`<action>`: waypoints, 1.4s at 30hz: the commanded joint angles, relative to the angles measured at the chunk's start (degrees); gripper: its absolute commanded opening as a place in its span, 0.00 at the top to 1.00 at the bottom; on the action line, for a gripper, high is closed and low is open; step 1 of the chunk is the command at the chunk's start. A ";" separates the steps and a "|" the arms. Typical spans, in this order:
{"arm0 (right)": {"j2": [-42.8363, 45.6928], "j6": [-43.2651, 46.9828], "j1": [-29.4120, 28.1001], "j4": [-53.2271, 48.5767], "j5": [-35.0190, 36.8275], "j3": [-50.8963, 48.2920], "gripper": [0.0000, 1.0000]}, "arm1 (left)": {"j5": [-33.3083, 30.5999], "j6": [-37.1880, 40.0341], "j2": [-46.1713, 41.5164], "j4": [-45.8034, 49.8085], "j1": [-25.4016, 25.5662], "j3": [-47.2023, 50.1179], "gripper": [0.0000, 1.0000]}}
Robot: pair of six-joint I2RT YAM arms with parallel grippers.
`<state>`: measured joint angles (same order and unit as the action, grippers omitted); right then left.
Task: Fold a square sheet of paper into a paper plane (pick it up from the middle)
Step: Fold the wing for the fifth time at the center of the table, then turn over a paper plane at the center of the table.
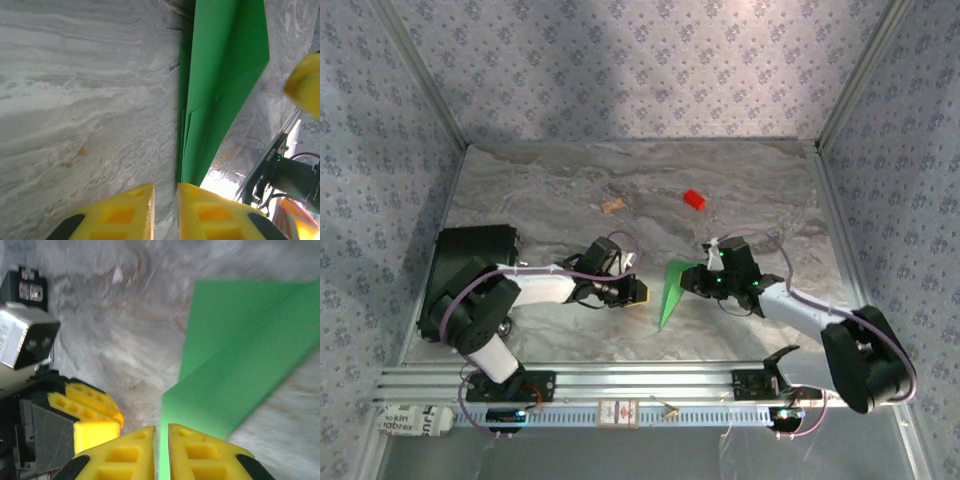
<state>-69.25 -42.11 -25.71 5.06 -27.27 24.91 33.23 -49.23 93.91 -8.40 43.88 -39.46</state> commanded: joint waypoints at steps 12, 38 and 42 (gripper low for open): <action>7.51 -1.78 1.78 -6.24 0.61 -6.01 0.79 | 6.14 -0.36 8.60 -1.19 1.38 -7.92 0.70; -1.17 -0.73 -2.48 0.87 -3.92 -6.36 0.79 | 5.39 4.39 15.78 12.81 4.61 -18.44 0.70; -2.28 -0.78 -2.85 1.39 -3.93 -6.43 0.79 | 6.68 3.94 15.73 11.20 4.66 -18.46 0.73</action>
<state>-70.74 -43.66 -28.08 5.45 -30.09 18.76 38.15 -46.04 108.47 2.59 47.97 -56.60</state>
